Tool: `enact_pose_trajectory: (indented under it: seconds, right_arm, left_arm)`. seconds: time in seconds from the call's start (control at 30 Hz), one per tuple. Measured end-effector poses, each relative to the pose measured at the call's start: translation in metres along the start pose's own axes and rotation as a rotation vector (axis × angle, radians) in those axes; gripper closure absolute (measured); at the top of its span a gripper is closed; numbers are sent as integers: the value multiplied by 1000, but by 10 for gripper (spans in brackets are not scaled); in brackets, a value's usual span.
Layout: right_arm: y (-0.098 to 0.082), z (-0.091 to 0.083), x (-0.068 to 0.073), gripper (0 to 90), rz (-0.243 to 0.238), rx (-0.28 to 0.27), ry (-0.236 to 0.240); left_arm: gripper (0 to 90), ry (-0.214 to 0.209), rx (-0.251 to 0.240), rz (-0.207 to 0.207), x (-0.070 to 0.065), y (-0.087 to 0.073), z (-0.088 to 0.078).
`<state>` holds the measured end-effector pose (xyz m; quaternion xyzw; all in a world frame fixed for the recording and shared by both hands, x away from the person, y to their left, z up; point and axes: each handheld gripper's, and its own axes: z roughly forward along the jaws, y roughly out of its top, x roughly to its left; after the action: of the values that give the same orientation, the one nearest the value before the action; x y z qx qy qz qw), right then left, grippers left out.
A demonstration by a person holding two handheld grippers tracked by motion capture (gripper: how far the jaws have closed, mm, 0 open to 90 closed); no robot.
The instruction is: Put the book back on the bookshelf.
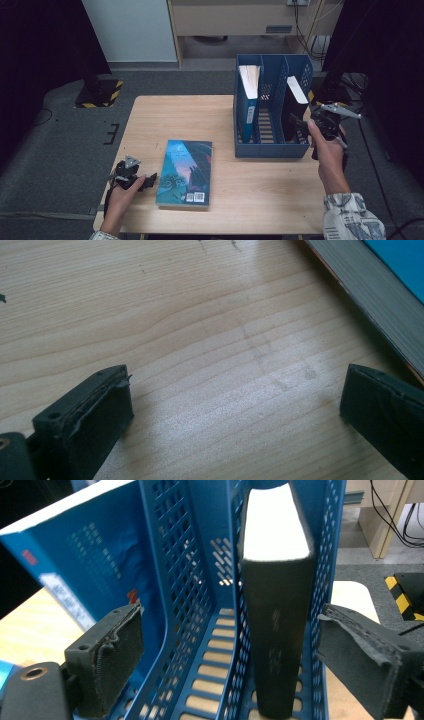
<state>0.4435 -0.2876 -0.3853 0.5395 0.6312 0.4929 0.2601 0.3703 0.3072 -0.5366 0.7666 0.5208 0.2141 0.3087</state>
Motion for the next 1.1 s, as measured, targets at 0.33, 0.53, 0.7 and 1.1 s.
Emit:
enact_pose_trajectory:
  seconds: [0.33, 0.53, 0.7, 1.1]
  right_arm:
    - [-39, -9, 17, 122, -4, -15, 22]
    - [-48, -6, 29, 121, -39, 1, 43]
    - [-58, -2, 43, 118, -99, 18, 44]
    - [-71, 2, 71, 111, -168, 64, 95]
  left_arm:
    - [0, -5, 1, 3, 0, 0, 0]
    - [0, -9, -1, 4, 0, 1, 1]
    - [0, -10, -1, 4, 0, 1, 1]
    - [10, -27, -2, 1, 2, 1, -1]
